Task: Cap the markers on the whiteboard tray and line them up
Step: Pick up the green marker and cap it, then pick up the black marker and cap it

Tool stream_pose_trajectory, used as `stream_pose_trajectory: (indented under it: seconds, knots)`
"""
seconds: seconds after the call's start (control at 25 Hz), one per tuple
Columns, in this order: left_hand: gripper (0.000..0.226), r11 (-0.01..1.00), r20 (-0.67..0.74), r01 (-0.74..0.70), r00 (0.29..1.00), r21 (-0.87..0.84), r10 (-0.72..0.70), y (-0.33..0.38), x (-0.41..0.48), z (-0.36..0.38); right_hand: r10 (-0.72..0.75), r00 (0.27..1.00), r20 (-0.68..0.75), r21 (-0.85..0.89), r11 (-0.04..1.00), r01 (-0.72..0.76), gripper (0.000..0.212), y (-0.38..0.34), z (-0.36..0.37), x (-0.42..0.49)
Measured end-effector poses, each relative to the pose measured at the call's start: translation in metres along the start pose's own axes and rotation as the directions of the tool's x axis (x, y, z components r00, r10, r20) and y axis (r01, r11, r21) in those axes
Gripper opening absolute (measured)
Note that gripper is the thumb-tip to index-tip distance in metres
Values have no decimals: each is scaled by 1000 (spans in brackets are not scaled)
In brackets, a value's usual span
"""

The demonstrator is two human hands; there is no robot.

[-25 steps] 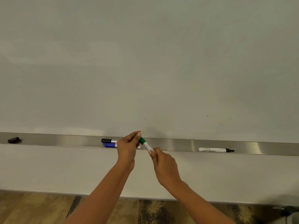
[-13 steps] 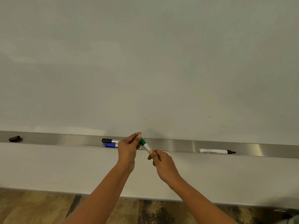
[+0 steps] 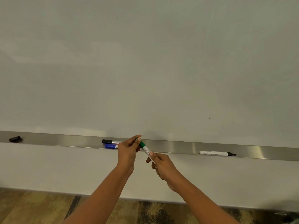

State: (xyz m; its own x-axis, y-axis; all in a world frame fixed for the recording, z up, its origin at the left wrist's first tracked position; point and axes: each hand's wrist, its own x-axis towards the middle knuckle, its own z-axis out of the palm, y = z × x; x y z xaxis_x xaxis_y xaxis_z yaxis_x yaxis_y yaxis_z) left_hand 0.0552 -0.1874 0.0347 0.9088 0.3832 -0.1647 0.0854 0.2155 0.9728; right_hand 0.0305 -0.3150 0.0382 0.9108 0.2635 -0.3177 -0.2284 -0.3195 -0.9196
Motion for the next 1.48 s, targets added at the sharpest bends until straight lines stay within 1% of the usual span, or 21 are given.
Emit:
stream_pose_trajectory:
  seconds: [0.08,0.12,0.16,0.24,0.28,0.32,0.36,0.44,0.48,0.52,0.6,0.76,0.84,1.0,1.16,1.24,1.32,1.4,1.48]
  knots:
    - [26,1000,-7,1,1000,20,-1,0,2,-2,-44,998,-37,-100,994,40,35,0,0,4]
    - [26,1000,-6,2,1000,29,-2,2,3,-3,-87,994,-70,-186,980,73,35,0,-1,7]
    - [26,1000,-2,3,1000,28,-3,3,4,-4,-144,984,-102,-291,950,109,35,0,-2,9]
    - [26,999,14,5,1000,36,-5,4,6,-5,-260,954,-149,-486,859,159,33,1,-5,15]
    - [27,997,19,-7,1000,74,6,4,5,-6,-314,936,-158,-554,813,180,30,3,-7,17]
    - [30,986,16,-41,999,163,39,1,4,-7,-364,917,-162,-603,772,200,28,5,-10,20]
    - [34,949,12,-94,995,302,95,-3,2,-9,-404,900,-162,-642,736,215,27,7,-13,24]
    - [42,798,55,-213,974,564,221,-13,-3,-15,-442,883,-157,-719,664,205,27,13,-19,33]
    - [46,729,88,-248,964,638,251,-18,-4,-19,-442,884,-155,-760,625,179,27,15,-22,37]
    - [50,683,116,-263,960,681,254,-22,-5,-23,-434,887,-156,-794,590,149,28,17,-24,42]
    - [53,619,162,-281,957,734,241,-29,-5,-32,-421,893,-157,-828,549,114,28,22,-26,48]
    - [57,487,221,-305,950,819,222,-35,-2,-49,-420,897,-140,-837,535,120,29,29,-23,56]
    - [59,437,238,-309,948,845,210,-36,0,-57,-410,901,-138,-838,534,114,30,31,-19,58]
    - [58,394,231,-297,951,870,208,-32,7,-78,-390,910,-142,-825,555,109,32,32,-12,59]
    - [51,368,215,-305,940,879,265,-14,26,-113,-362,921,-144,-825,557,90,34,29,-8,60]
    - [47,350,188,-289,936,891,296,0,43,-136,-359,919,-162,-837,543,65,34,29,-8,59]
    - [44,337,123,-237,938,911,325,15,65,-169,-377,905,-196,-846,532,38,33,25,-3,59]
    - [42,328,43,-157,944,932,329,29,86,-201,-412,881,-234,-845,535,26,32,21,5,57]
    - [40,330,-48,-62,948,942,315,38,103,-233,-456,857,-241,-840,540,51,30,13,17,58]
